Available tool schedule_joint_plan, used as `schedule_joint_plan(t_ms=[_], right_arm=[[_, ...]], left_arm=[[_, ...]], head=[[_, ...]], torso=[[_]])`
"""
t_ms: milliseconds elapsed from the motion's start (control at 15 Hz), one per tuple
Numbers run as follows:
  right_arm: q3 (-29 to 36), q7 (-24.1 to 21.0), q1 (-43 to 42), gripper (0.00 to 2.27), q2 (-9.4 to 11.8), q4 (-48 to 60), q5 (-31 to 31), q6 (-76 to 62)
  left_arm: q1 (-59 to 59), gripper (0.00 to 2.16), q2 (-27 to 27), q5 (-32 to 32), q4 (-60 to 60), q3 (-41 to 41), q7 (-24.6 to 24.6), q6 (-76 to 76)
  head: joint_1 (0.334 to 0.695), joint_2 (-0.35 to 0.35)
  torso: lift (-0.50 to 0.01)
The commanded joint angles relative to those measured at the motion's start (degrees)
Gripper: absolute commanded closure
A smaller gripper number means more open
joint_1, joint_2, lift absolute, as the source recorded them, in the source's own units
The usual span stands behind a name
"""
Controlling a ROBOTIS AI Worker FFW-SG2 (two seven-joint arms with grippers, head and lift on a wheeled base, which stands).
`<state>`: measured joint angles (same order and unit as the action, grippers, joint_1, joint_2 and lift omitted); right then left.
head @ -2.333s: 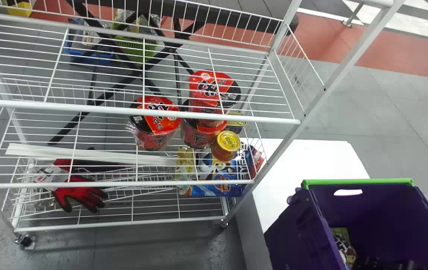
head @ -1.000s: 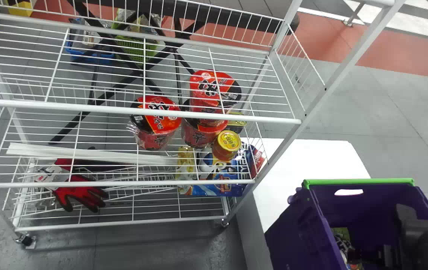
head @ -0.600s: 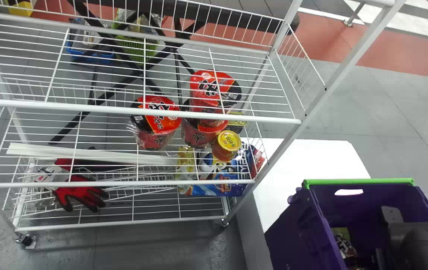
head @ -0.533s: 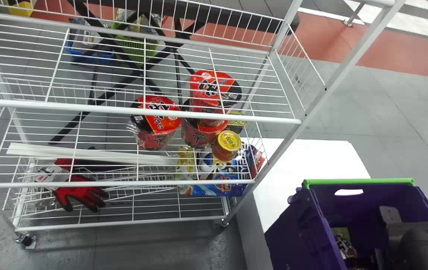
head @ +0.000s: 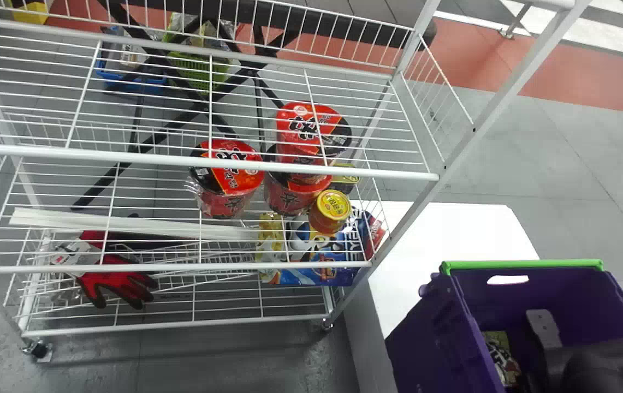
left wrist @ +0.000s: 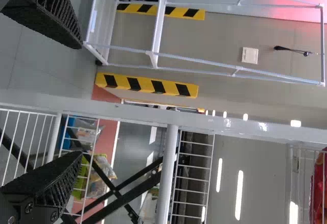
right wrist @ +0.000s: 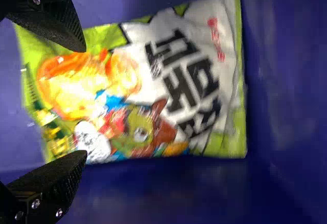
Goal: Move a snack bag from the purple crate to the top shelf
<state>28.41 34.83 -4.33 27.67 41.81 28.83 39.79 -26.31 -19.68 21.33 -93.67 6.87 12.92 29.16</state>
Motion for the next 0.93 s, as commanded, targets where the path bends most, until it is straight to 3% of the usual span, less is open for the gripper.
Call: schedule_joint_plan(t_ms=[0, 333, 867], right_arm=[[-0.1, -0.5, 0.0, 0.10, 0.1, -2.7, 0.5, -4.5], [-0.1, -1.2, 0.5, 0.10, 0.2, -5.2, 1.8, -9.6], [0.0, -7.1, 3.1, 0.10, 0.0, -6.0, -0.5, -11.4]], left_arm=[[0.5, 0.06, -0.1, -0.1, 1.2, 0.3, 0.0, 2.9], [1.5, 0.06, -0.3, -0.1, 3.4, 0.9, 0.2, 3.6], [2.0, 0.06, 0.1, -0.1, 4.8, 1.9, 0.2, 5.2]], head=[[0.695, -0.350], [0.695, -0.350], [0.695, -0.350]], torso=[[-0.452], [-0.452], [-0.452]])
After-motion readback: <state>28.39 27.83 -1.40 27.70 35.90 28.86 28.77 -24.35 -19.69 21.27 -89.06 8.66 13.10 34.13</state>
